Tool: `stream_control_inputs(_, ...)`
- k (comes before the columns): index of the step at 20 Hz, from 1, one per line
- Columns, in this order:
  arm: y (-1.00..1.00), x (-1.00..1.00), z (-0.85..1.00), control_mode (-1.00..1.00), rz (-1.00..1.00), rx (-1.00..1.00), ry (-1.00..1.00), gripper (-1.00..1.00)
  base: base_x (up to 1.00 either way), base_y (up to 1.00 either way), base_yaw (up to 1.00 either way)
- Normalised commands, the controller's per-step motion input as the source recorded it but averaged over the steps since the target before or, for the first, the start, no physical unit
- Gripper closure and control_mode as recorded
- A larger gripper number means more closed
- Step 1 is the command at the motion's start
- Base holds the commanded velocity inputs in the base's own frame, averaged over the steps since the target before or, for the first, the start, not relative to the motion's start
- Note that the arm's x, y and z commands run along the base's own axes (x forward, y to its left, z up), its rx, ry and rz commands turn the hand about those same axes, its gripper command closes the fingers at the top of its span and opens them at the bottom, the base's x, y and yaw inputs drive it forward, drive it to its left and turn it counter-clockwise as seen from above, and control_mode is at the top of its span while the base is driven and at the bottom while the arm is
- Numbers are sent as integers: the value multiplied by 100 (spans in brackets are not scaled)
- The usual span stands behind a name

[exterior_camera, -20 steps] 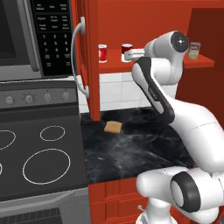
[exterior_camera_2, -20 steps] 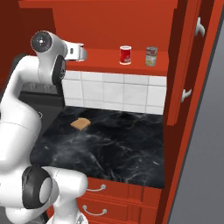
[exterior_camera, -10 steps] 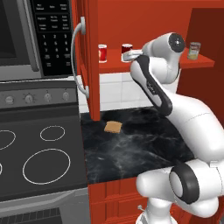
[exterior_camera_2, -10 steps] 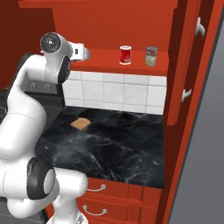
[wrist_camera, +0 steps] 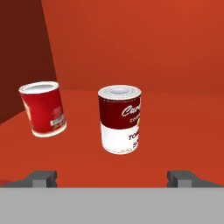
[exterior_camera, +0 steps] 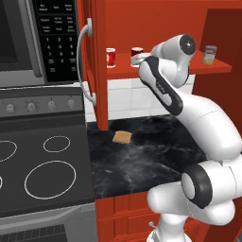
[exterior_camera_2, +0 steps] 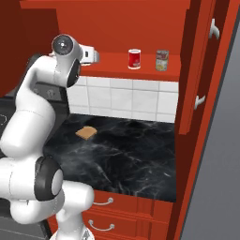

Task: Stack two cans on top of the other two cans in the cabinet.

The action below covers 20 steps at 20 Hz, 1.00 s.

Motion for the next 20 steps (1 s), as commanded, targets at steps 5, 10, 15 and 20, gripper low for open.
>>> stream_control_inputs(5, 0, 23, -8, -100, 3, 0, 1, -100, 0, 0, 0)
stream_control_inputs(10, 0, 26, -9, -100, 3, 0, 0, -100, 0, 0, 0)
stream_control_inputs(15, 0, 28, -7, -100, 2, 0, 0, -100, 0, 0, 0)
stream_control_inputs(20, 0, 26, -3, -100, 2, 0, 0, -100, 0, 0, 0)
